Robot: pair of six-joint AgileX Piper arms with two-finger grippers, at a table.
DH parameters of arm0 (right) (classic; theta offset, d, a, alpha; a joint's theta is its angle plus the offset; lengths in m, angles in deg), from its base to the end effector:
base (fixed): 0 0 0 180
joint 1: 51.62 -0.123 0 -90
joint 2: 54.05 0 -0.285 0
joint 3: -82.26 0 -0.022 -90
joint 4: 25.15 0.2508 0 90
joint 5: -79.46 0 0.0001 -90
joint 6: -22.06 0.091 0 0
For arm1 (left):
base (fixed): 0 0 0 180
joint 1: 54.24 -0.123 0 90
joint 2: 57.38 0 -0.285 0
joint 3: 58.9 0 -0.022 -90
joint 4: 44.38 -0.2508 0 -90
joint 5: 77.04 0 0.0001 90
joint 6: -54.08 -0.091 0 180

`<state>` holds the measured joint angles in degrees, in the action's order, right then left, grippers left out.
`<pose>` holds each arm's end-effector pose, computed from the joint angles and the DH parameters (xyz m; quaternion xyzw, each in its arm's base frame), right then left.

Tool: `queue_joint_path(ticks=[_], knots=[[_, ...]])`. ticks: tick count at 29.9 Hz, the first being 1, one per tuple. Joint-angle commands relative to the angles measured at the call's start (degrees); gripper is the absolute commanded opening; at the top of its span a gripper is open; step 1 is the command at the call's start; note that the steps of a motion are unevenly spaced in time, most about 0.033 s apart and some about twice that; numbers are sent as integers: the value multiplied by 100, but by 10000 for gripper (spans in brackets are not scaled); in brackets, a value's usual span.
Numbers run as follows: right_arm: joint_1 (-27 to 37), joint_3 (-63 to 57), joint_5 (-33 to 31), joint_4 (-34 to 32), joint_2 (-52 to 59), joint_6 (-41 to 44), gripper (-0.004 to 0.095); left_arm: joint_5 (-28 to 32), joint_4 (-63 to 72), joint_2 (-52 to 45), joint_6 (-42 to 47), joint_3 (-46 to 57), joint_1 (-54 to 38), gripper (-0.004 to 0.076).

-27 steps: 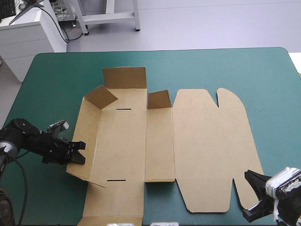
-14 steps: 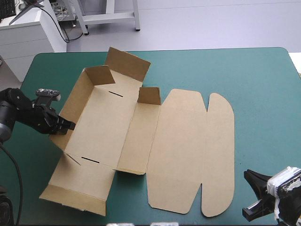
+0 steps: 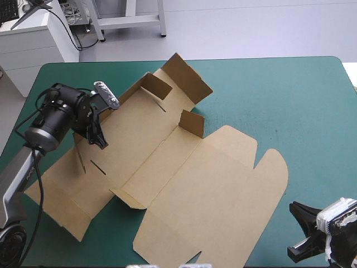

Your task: Fold the box

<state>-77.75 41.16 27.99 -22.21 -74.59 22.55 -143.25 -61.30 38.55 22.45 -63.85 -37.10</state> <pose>0.0226 0.0152 0.3258 -0.1829 0.8139 0.1517 0.5303 0.3090 -0.0699 0.3439 0.4290 0.8701 0.1672 0.1759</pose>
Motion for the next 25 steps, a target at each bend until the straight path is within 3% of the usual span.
queue_joint_path(ticks=[1, 6, 13, 20, 25], knots=[[3, 153, 465, 26, -67, 17, 0, 531, -714, -116, -199, -196, 437, -8], [3, 153, 465, 26, -67, 133, 0, 1211, -1540, -12, -199, -196, 1067, -8], [3, 153, 465, 11, -67, 133, 0, 1634, -2146, 3, -106, -183, 1888, -8], [3, 153, 465, -15, -67, 133, 0, 2101, -3680, -49, 1183, 70, 2511, -9], [3, 153, 465, -15, -67, 133, 0, 2639, -5007, -263, 2111, 864, 2893, -8]])
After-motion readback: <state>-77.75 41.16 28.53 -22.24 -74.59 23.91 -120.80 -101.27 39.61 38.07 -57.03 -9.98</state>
